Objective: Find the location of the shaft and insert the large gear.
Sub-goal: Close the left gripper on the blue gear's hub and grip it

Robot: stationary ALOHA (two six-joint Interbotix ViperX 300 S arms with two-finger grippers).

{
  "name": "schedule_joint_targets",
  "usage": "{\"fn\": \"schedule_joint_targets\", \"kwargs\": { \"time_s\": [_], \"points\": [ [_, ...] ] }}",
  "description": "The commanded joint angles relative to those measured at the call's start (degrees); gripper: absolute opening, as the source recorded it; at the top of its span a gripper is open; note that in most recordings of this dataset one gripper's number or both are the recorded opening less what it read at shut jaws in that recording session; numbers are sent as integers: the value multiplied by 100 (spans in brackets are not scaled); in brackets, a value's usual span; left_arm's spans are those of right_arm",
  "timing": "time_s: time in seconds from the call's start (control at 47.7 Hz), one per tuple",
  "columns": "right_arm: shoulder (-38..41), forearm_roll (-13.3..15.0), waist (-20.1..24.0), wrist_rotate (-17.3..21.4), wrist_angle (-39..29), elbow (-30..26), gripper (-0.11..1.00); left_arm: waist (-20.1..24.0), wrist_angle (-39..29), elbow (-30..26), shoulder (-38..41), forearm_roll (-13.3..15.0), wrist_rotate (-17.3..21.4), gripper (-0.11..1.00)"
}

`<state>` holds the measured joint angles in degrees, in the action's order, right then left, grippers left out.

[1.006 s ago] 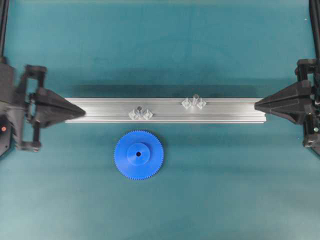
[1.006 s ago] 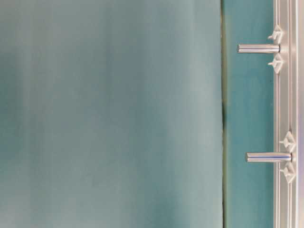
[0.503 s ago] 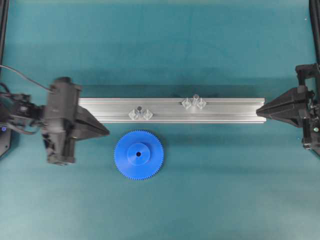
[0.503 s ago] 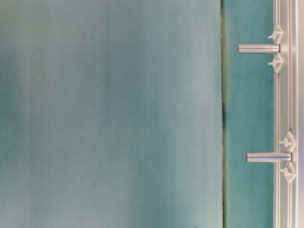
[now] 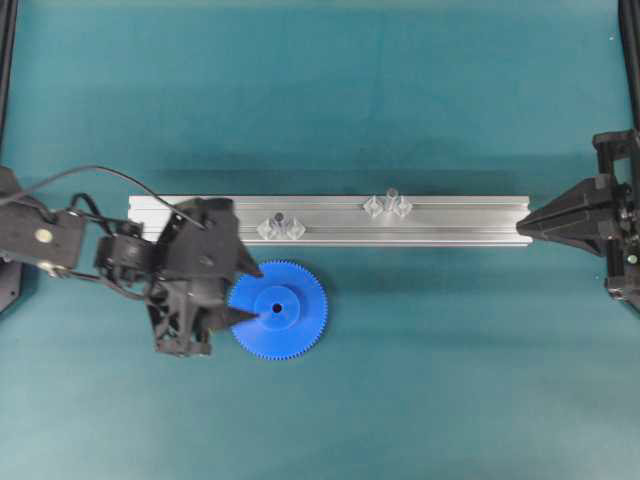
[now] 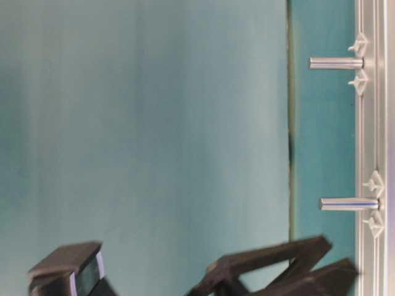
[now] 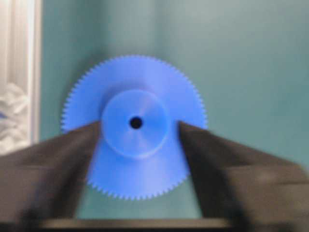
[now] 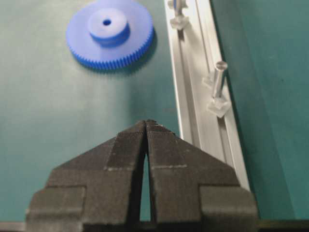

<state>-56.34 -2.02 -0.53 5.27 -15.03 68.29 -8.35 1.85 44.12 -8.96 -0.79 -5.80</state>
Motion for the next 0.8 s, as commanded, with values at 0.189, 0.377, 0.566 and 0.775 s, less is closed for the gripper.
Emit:
{"fn": "schedule_joint_targets", "kwargs": {
  "time_s": [0.189,0.377,0.566,0.775],
  "points": [
    [-211,-9,-18,53,-229,-132,7,-53,-114,-475,483,-18,35,91],
    [-325,-9,-18,53,-404,-132,7,-53,-870,-809,914,-9,9,93],
    [-352,0,-18,53,-422,-114,7,-53,-1257,-1099,1204,-18,0,93],
    [-360,-9,-18,53,-422,-105,7,-53,-1301,-1134,1301,-9,-114,93]
  ]
}}
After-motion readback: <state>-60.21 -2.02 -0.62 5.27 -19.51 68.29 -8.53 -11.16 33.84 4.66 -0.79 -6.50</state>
